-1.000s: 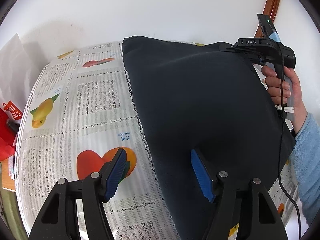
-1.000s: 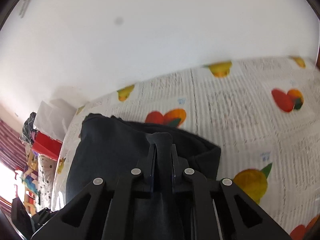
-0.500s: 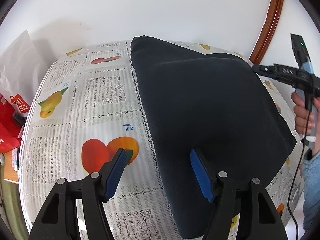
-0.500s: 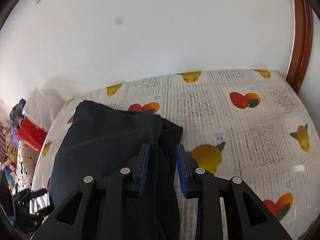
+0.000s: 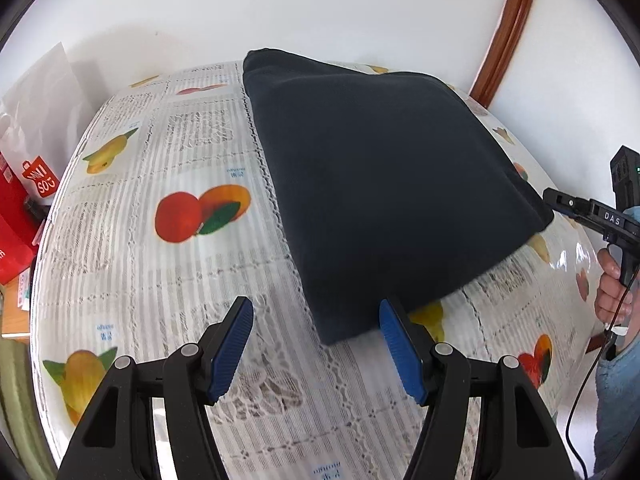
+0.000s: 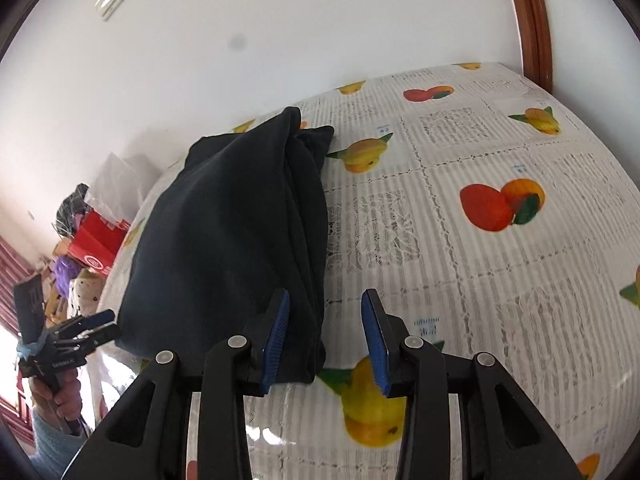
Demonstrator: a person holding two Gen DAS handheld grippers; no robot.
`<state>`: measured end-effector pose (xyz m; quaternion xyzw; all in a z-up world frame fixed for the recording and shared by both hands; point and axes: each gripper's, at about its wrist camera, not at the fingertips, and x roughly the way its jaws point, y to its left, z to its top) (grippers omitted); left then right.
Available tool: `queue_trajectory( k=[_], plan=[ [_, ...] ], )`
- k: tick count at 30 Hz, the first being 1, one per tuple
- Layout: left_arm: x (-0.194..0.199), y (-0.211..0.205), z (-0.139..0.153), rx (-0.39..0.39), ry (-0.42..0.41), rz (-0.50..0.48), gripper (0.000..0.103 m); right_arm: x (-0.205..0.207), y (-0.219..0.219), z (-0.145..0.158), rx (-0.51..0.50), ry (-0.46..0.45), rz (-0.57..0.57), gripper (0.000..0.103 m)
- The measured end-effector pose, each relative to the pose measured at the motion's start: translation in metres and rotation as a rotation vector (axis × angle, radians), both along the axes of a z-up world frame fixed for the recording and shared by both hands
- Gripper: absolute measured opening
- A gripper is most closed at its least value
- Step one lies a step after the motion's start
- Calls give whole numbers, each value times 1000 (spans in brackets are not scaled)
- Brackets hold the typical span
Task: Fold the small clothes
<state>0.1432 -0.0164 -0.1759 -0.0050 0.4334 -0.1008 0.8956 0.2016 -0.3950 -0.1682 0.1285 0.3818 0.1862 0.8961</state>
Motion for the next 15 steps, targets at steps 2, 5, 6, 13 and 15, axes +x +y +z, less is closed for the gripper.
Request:
queue_trajectory(
  k=[2, 5, 6, 13, 15],
  plan=[
    [-8, -4, -7, 29, 16, -10, 63, -12, 4, 0, -45, -18, 16, 38],
    [-8, -8, -18, 58, 40, -6, 63, -19, 22, -12, -132, -6, 89, 38],
    [-6, -9, -19, 64, 36, 2, 63, -19, 30, -17, -161, -2, 104, 38],
    [23, -18, -20, 110, 20, 55, 66, 1, 65, -38, -239, -2, 65, 38],
    [30, -17, -19, 116, 20, 67, 66, 11, 69, -36, -229, 3, 40, 38]
  ],
)
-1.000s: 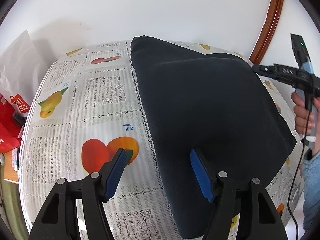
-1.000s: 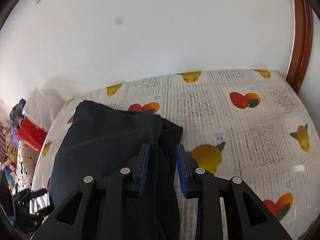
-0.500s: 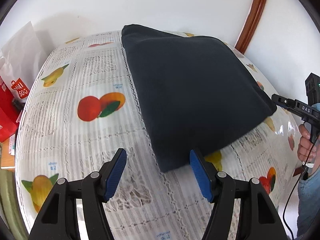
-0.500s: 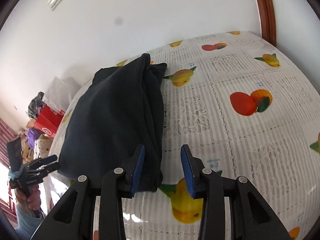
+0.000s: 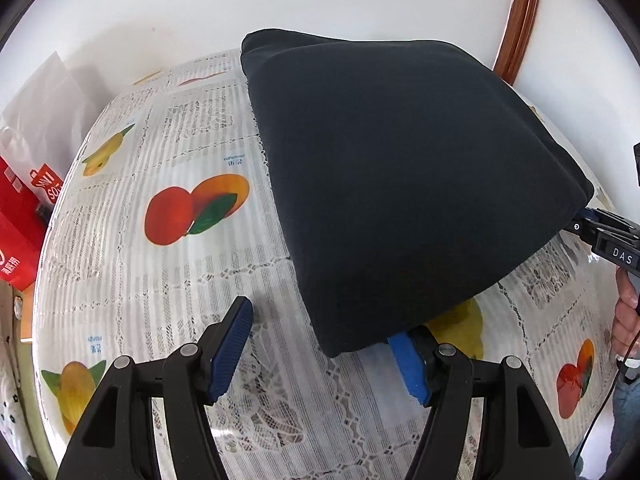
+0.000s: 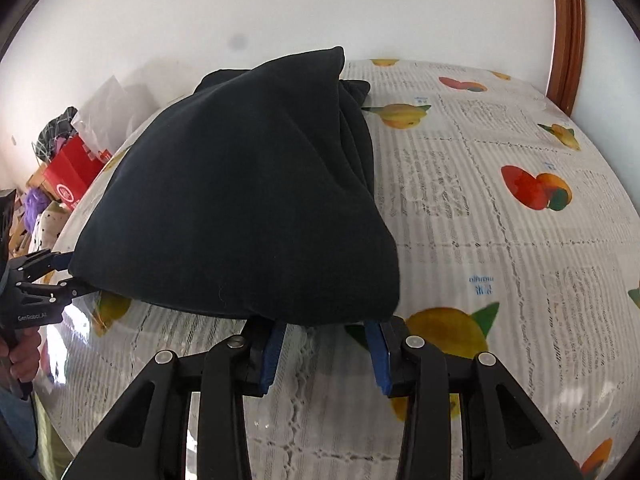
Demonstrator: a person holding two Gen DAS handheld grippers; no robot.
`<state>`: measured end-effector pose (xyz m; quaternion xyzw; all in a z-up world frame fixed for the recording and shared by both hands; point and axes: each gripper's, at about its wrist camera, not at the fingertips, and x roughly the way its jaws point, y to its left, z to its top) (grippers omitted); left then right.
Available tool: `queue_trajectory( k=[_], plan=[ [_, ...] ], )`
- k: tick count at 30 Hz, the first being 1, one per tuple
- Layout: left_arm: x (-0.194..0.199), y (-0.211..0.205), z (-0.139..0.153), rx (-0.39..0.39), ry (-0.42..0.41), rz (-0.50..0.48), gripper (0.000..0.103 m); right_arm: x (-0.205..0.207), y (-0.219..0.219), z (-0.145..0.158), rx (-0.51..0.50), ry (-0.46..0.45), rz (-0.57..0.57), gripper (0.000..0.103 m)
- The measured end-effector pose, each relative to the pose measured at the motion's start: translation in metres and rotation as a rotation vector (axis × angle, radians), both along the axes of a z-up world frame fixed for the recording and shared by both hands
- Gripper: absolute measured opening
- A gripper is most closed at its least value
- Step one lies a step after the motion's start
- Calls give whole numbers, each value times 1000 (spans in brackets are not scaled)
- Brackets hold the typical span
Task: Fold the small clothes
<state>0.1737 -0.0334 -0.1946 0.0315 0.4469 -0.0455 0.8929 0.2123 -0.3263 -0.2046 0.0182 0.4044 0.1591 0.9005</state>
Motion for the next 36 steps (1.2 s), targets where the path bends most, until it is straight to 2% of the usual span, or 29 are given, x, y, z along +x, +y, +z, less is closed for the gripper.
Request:
queue_trajectory(
  k=[4, 7, 11, 14, 18, 21, 25, 28, 31, 33, 36],
  plan=[
    [16, 5, 0, -20, -11, 40, 66, 17, 4, 1, 45, 4, -41, 38],
    [20, 6, 1, -31, -25, 72, 66, 26, 12, 3, 36, -1, -83, 38],
    [15, 5, 1, -42, -14, 98, 64, 25, 15, 5, 26, 23, -122, 38],
    [1, 5, 1, -57, -7, 105, 64, 14, 7, 10, 62, 45, -124, 38],
    [-21, 6, 7, -107, -23, 89, 64, -12, -5, 29, 43, -23, -146, 38],
    [-26, 9, 19, -127, -70, 79, 64, -25, -12, 51, 60, -92, -150, 38],
    [-21, 13, 35, -176, -119, 84, 64, -18, -9, 66, 105, -143, -125, 38],
    [-6, 15, 37, -153, -127, 109, 64, 1, -3, 58, 84, -118, -136, 38],
    [2, 16, 27, -126, -80, 131, 64, 15, -2, 41, 12, -65, -180, 38],
    [3, 18, 19, -109, -59, 139, 64, 13, -6, 33, 9, -44, -175, 38],
    [-1, 22, 13, -135, -50, 145, 64, 2, -9, 32, 9, -51, -185, 40]
  ],
)
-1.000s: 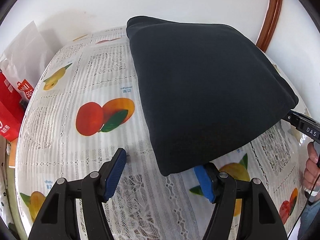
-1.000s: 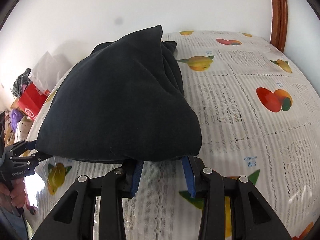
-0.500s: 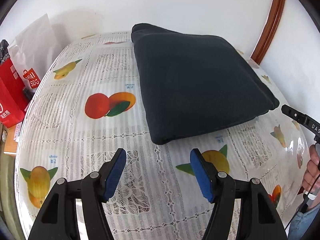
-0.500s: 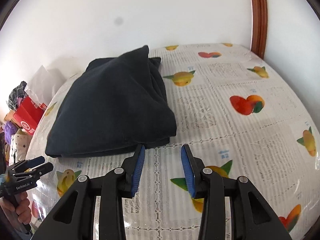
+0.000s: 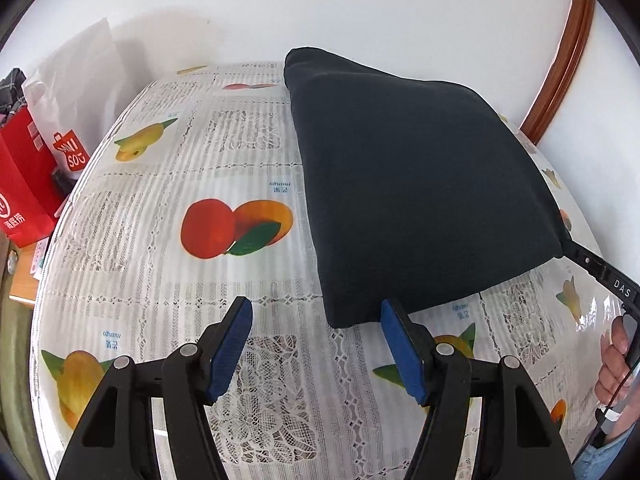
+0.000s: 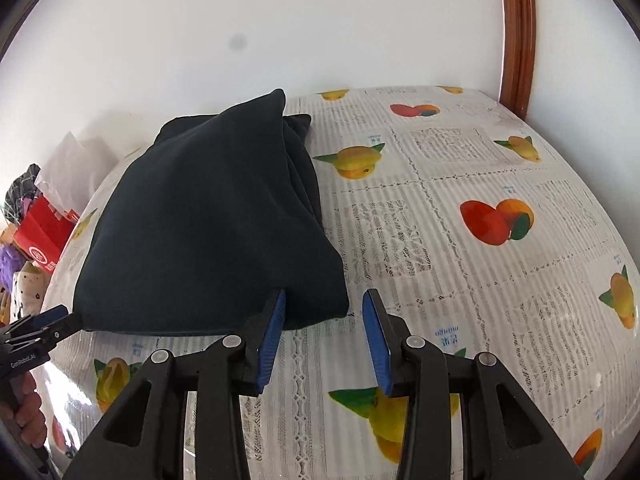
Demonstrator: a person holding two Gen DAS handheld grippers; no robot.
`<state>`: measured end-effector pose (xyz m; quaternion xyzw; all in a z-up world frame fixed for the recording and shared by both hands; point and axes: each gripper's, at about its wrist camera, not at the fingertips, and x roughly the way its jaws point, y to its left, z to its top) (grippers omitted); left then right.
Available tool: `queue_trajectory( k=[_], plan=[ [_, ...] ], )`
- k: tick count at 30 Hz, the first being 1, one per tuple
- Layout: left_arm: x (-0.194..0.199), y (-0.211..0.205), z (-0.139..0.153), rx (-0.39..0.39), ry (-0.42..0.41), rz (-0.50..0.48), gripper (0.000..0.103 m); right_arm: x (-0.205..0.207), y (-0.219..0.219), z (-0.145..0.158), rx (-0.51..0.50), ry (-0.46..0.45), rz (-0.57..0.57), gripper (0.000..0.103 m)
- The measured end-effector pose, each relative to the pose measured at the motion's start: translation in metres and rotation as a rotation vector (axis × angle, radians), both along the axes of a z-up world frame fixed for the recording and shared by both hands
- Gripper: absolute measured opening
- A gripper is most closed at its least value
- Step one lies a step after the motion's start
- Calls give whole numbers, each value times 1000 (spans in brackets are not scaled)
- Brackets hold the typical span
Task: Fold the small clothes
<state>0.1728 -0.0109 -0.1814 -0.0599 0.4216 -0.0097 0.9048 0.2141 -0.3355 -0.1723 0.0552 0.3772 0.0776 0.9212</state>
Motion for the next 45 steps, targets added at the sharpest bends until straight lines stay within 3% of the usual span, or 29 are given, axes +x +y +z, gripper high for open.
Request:
queue_trajectory(
  k=[12, 14, 19, 27, 29, 32, 39, 45],
  plan=[
    [-28, -22, 32, -16, -57, 14, 64, -36, 13, 30, -36, -3, -45, 45],
    [-36, -27, 41, 1, -70, 34, 72, -47, 12, 41, -34, -25, -51, 50],
    [-68, -40, 64, -5, -124, 3, 76, -80, 8, 72, -54, -83, -70, 64],
    [-125, -63, 98, 57, -214, 3, 90, -139, -1, 102, -61, -159, -88, 67],
    [-138, -68, 105, 72, -230, 5, 92, -155, -3, 107, -70, -180, -99, 83],
    [-156, -74, 112, 91, -256, 3, 94, -176, -5, 113, -94, -216, -125, 95],
    [-183, -76, 117, 88, -288, 4, 95, -210, -1, 120, -141, -244, -107, 102],
    [-192, -76, 118, 76, -295, 11, 95, -225, 4, 121, -106, -240, -67, 102]
  ],
)
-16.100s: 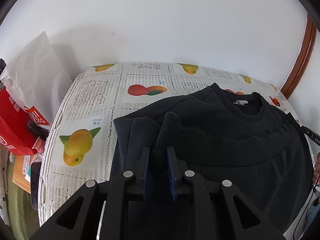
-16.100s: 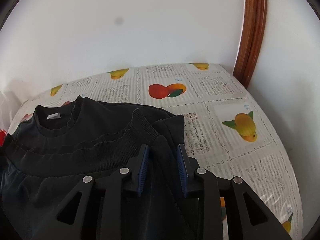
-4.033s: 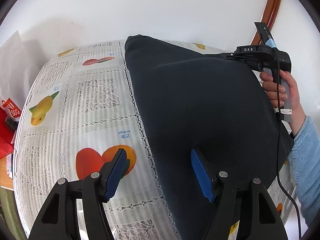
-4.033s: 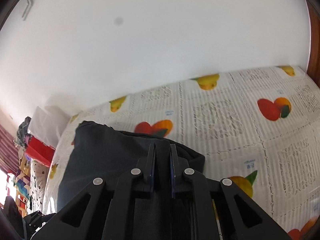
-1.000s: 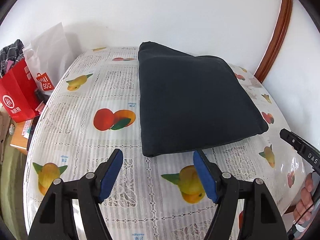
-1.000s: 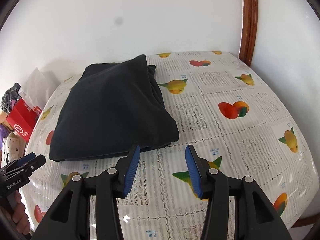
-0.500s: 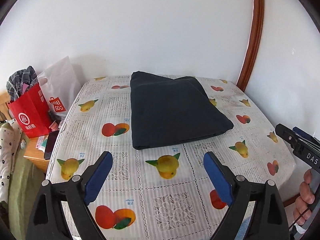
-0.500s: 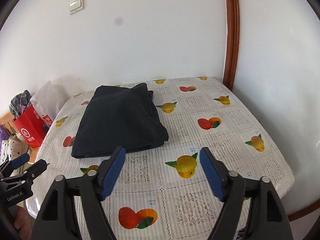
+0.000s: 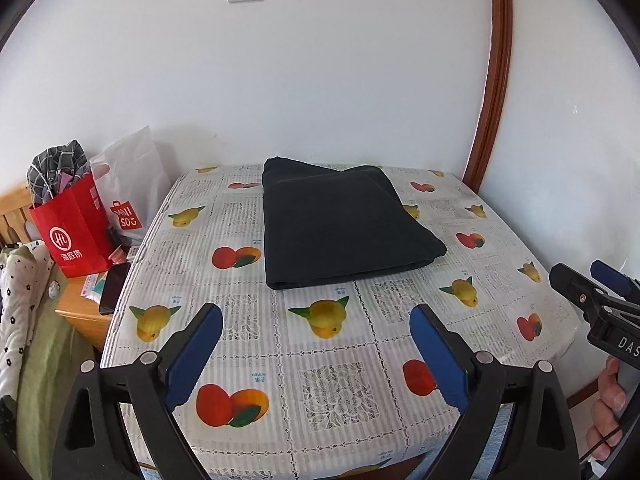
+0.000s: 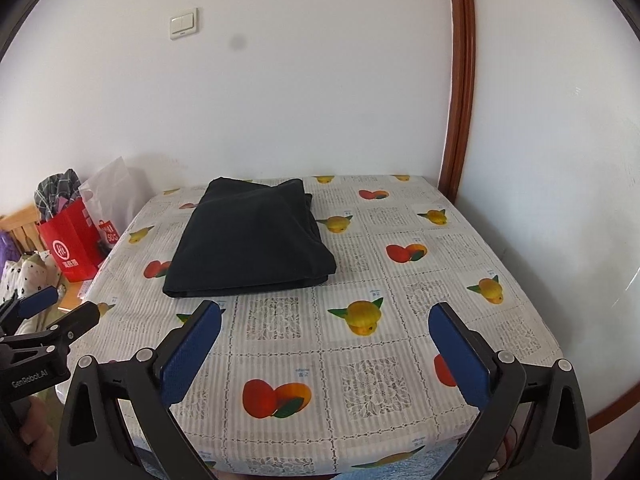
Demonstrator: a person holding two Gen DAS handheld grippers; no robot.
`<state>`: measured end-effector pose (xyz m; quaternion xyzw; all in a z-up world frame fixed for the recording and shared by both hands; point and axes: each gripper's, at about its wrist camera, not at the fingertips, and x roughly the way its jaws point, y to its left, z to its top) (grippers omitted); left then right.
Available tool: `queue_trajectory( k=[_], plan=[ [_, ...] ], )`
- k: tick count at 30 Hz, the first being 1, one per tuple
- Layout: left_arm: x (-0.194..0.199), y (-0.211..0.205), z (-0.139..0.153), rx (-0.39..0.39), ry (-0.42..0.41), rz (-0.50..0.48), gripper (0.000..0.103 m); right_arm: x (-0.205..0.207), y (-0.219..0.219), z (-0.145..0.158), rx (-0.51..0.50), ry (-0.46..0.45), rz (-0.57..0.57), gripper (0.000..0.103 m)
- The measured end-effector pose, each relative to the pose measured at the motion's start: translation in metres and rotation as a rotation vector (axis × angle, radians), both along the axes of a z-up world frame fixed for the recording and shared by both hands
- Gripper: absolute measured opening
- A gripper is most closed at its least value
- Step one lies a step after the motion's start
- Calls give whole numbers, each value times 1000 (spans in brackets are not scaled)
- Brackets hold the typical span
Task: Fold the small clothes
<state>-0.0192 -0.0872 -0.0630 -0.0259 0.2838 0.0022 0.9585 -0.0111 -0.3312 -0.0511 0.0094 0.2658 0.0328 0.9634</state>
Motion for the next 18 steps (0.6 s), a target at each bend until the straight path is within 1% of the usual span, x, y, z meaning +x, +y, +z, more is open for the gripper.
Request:
queue_trajectory(
  k=[4, 7, 13, 18],
  plan=[
    [-7, 0, 1, 1, -12, 3, 95, -7, 0, 1, -31, -12, -27, 102],
    [-9, 1, 2, -11, -13, 2, 95, -11, -1, 2, -37, -17, -32, 102],
    [-10, -2, 1, -9, -16, -1, 95, -14, -1, 2, -58, -25, -50, 102],
    [-9, -4, 0, -6, -14, -3, 95, -12, -3, 0, -50, -9, -58, 102]
  ],
)
